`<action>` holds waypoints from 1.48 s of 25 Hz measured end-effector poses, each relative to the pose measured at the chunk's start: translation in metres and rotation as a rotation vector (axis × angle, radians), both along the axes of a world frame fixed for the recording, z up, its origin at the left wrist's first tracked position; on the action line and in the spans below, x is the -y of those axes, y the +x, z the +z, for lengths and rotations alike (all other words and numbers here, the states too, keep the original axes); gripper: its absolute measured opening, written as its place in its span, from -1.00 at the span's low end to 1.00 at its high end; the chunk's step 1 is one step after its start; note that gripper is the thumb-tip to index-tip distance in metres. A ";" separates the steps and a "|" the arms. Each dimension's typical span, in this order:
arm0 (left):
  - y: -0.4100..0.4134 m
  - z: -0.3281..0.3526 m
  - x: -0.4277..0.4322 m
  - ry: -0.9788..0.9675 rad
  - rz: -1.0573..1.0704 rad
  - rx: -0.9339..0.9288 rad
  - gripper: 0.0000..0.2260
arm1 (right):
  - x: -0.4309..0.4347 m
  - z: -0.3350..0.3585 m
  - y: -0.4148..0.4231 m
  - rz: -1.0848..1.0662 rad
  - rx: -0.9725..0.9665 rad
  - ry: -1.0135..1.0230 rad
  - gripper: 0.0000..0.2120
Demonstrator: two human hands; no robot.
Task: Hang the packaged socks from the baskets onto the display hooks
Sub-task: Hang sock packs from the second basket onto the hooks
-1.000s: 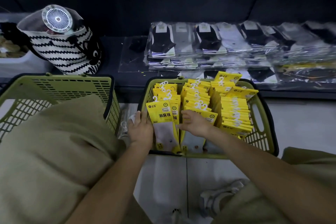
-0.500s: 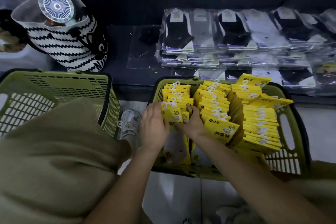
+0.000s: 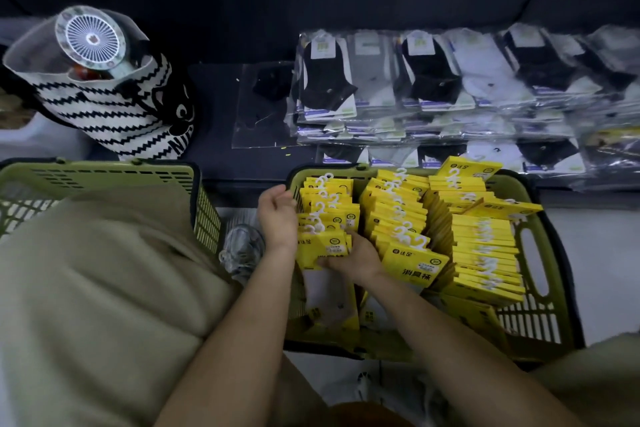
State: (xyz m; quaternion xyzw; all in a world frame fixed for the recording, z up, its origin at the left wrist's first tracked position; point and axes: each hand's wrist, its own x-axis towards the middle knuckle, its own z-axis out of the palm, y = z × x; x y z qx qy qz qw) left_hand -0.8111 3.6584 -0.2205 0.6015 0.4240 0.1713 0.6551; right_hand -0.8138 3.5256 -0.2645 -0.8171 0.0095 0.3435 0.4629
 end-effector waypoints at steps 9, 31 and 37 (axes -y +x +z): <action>-0.003 0.022 0.000 -0.252 -0.386 -0.023 -0.42 | 0.013 0.063 0.016 -0.163 0.094 0.273 -0.54; 0.055 0.148 -0.023 0.097 -0.540 0.362 -0.55 | -0.026 0.196 0.081 -0.438 0.542 0.357 -0.51; 0.079 0.173 -0.041 0.076 -0.545 0.389 -0.53 | -0.022 0.223 0.118 -0.304 0.605 0.457 -0.81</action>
